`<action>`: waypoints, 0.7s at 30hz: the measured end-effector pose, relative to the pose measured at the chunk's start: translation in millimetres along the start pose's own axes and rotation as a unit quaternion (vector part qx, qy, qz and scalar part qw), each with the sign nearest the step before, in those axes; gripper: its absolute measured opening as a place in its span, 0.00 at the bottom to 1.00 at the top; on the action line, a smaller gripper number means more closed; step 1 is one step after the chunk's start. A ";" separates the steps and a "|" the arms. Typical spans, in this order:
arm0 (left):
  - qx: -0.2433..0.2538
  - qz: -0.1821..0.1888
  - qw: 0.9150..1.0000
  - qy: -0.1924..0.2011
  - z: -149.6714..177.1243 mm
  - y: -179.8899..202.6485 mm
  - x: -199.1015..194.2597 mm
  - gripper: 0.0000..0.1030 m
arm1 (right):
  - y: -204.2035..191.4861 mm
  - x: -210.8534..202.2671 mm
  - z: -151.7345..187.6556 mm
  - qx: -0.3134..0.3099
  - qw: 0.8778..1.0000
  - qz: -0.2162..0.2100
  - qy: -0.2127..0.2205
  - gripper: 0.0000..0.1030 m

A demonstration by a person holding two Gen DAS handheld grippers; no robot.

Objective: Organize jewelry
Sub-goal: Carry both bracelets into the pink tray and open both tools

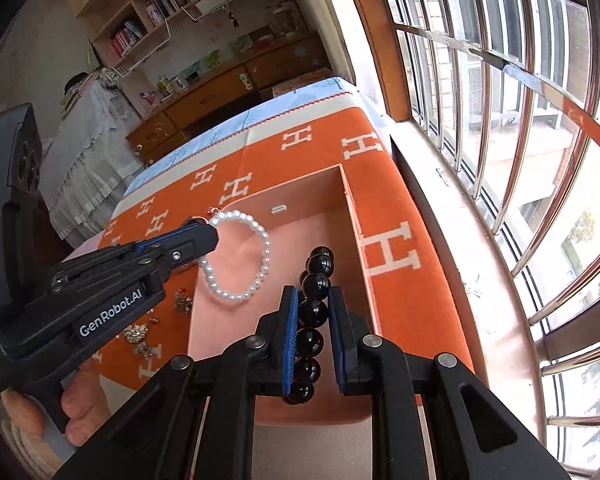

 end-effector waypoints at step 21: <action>0.010 -0.008 1.000 0.011 14.6 -5.1 -10.1 0.53 | -28.1 39.1 -3.1 -0.044 0.999 0.013 -0.023 0.40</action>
Point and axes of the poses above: each gripper's, at about its wrist camera, not at the fingertips, and x roughly the way its jaws point, y to its right, z to its underside, the point moved 7 cm from there along x, roughly the way its jaws point, and after that the axes turned 4 degrees about -z, right-handed, at the moved point
